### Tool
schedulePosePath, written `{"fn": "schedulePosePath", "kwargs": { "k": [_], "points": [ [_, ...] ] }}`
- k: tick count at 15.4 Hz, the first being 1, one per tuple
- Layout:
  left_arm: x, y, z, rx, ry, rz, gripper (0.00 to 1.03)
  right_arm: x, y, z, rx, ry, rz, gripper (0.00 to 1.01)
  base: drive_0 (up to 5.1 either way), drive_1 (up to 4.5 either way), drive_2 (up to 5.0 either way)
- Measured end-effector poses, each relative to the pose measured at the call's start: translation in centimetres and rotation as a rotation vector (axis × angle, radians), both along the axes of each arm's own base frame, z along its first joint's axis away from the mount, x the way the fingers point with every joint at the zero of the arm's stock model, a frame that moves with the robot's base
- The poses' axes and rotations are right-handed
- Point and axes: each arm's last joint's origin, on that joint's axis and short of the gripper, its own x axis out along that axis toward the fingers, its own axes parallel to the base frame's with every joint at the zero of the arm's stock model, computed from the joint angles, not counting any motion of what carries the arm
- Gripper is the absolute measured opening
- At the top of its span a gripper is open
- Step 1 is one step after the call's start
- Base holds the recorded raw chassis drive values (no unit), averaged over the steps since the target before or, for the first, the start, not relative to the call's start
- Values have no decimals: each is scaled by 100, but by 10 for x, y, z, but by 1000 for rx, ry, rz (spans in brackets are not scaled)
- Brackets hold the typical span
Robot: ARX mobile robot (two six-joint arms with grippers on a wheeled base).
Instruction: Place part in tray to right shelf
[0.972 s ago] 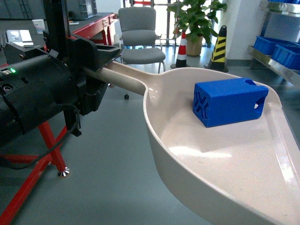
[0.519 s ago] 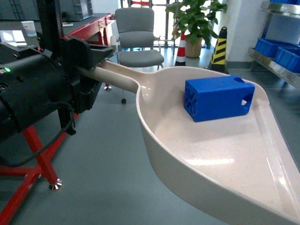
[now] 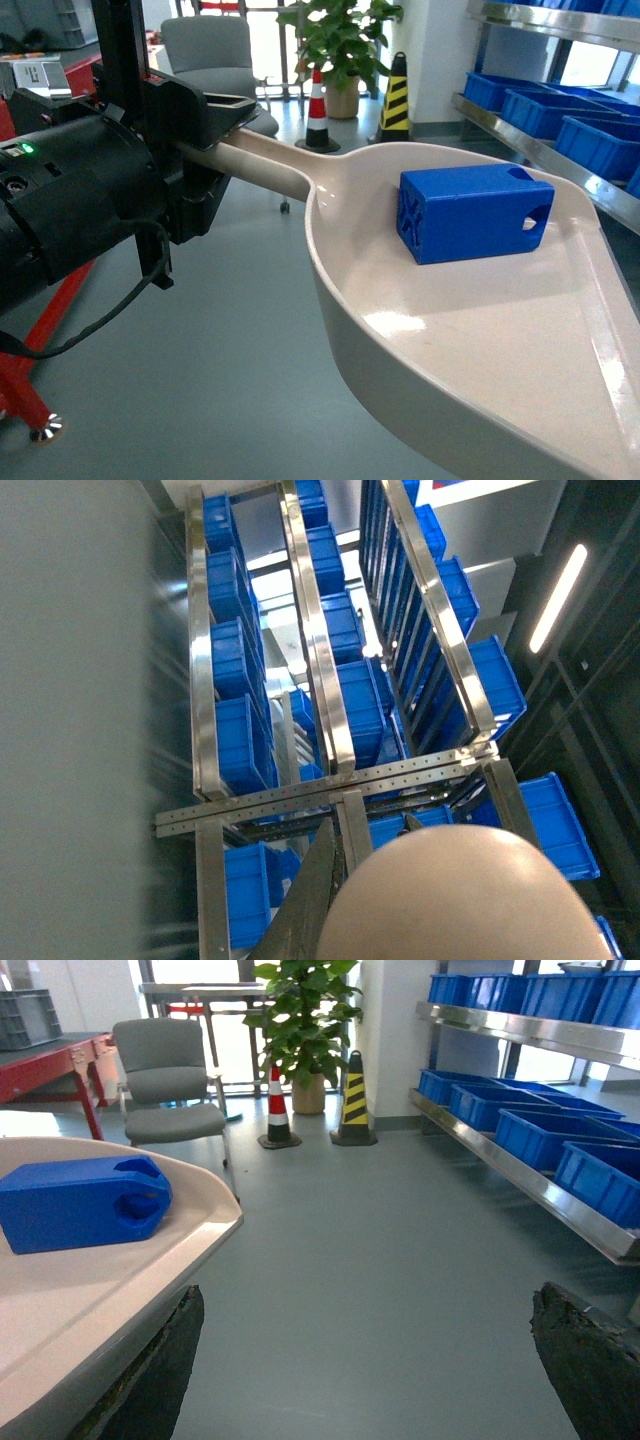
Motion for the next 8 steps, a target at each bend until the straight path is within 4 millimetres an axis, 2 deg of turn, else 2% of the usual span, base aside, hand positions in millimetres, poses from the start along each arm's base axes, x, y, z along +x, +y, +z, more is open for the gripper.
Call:
{"fn": "schedulePosePath", "kwargs": {
  "k": [8],
  "points": [
    [0,1,0,0,0,2,13,0,0,0,0,1,0,98,-154,-154,-154]
  ]
}}
